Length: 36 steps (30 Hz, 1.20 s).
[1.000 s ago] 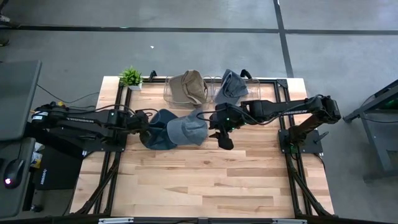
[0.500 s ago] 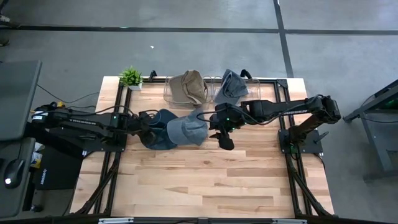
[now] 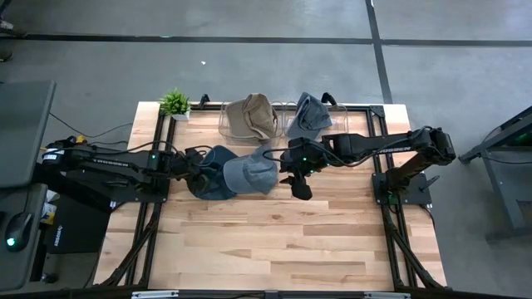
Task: Pick & Place hat
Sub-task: Put the black cap into the right transparent bin
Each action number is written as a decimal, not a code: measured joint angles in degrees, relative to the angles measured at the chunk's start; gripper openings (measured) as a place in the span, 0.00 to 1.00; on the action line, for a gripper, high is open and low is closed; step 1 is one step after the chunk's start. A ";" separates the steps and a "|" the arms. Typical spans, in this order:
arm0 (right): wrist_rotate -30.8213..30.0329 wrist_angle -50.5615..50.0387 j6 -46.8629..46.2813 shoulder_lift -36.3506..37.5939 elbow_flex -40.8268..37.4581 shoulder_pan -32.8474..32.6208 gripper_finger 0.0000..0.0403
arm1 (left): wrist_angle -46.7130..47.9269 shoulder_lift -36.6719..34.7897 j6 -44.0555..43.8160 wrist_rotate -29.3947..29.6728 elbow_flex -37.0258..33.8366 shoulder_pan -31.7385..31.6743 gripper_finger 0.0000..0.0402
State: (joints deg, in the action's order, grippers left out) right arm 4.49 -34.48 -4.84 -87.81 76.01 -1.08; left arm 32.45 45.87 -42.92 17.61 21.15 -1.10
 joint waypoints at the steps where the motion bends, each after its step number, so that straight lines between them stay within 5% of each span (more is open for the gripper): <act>1: -0.02 0.00 -0.15 0.00 0.00 0.00 0.41 | 0.00 0.00 -0.01 0.02 0.00 0.00 0.12; 4: -0.90 0.00 -0.69 0.00 0.00 0.00 0.41 | 0.02 0.00 -1.41 0.00 0.00 0.00 0.02; 14: -1.20 0.00 -2.95 0.00 0.00 0.00 0.41 | 3.07 -2.96 -5.48 -0.40 1.93 0.00 0.00; 25: -1.20 0.02 -6.93 0.00 0.00 0.33 0.41 | 24.36 -6.78 -8.85 2.14 16.34 -0.02 0.00; 36: -2.91 0.02 -11.23 0.01 0.00 0.83 0.41 | 29.92 -6.75 -7.38 7.29 26.88 -0.02 0.00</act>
State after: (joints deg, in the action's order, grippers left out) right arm 1.58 -34.46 -16.08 -87.80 76.01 -0.25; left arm 62.37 39.11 -50.30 24.90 48.03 -1.13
